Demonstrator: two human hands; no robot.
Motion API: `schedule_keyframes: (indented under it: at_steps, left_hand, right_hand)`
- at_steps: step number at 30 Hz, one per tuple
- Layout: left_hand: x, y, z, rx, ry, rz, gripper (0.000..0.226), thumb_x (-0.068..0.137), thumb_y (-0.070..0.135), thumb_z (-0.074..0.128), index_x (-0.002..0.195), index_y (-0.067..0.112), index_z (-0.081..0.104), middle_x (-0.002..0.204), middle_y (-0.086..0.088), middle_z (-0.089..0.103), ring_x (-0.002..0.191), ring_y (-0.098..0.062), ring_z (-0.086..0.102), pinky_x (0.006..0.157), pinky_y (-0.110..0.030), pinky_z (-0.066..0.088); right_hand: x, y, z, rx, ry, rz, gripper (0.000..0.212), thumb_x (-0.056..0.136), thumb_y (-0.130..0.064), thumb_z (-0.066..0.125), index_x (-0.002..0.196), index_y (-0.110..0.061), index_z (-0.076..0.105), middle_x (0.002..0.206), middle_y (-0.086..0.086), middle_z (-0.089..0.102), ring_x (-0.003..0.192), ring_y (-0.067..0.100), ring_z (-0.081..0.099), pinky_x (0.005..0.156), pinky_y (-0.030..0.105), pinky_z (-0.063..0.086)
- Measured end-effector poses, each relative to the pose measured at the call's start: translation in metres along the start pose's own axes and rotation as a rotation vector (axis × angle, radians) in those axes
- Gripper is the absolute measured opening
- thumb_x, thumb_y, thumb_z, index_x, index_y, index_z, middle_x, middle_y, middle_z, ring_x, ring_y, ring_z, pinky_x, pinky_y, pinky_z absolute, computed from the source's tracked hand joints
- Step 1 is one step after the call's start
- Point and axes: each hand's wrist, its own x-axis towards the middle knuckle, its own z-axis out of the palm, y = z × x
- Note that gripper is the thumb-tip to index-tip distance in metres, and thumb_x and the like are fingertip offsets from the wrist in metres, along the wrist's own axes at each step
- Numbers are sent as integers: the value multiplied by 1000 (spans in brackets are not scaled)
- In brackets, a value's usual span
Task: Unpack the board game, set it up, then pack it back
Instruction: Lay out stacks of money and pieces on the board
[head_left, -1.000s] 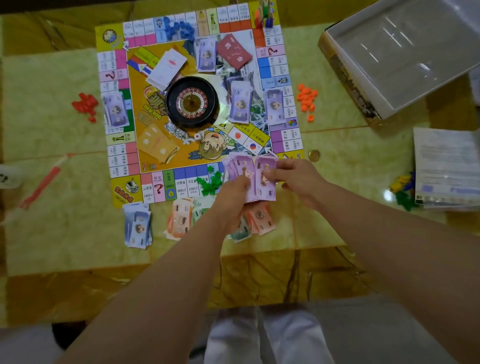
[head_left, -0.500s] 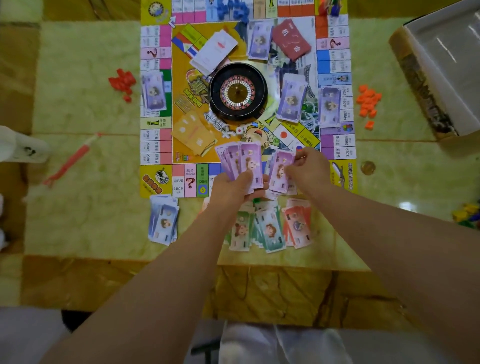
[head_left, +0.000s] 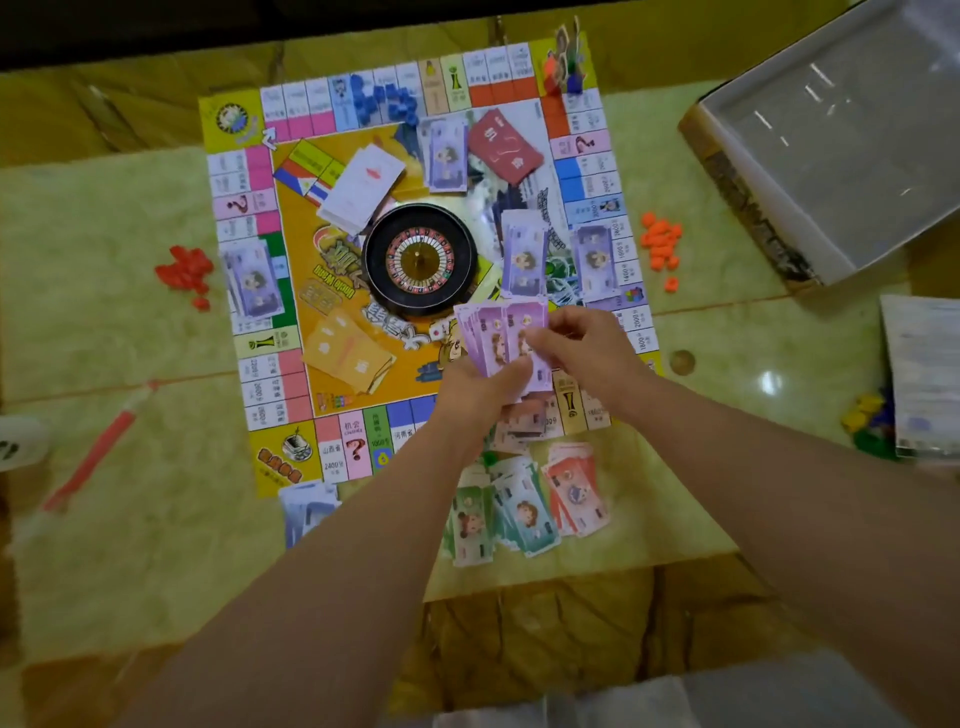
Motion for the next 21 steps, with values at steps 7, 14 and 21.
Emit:
schedule_keyframes:
  at_steps: [7, 14, 21]
  left_hand:
    - [21, 33, 35, -38, 136, -114, 18, 100, 17, 43, 92, 7, 57, 92, -14, 65, 86, -38, 69, 84, -51, 56]
    - [45, 49, 38, -39, 85, -43, 14, 102, 11, 42, 100, 13, 56, 83, 0, 64, 76, -27, 69, 81, -49, 56]
    - [66, 62, 43, 8, 101, -59, 21, 100, 13, 50, 81, 21, 47, 86, 3, 49, 64, -17, 69, 86, -44, 55]
  right_hand:
    - [23, -6, -40, 29, 156, 25, 23, 87, -22, 71, 90, 1, 69, 71, 0, 62, 53, -3, 54, 61, 16, 45]
    - [82, -9, -72, -238, 330, 59, 19, 86, -22, 72, 92, -4, 67, 90, 13, 69, 83, 25, 65, 81, 38, 53]
    - [110, -5, -69, -475, 376, 88, 42, 78, -14, 78, 109, -5, 51, 105, 11, 59, 88, 24, 56, 70, 32, 43]
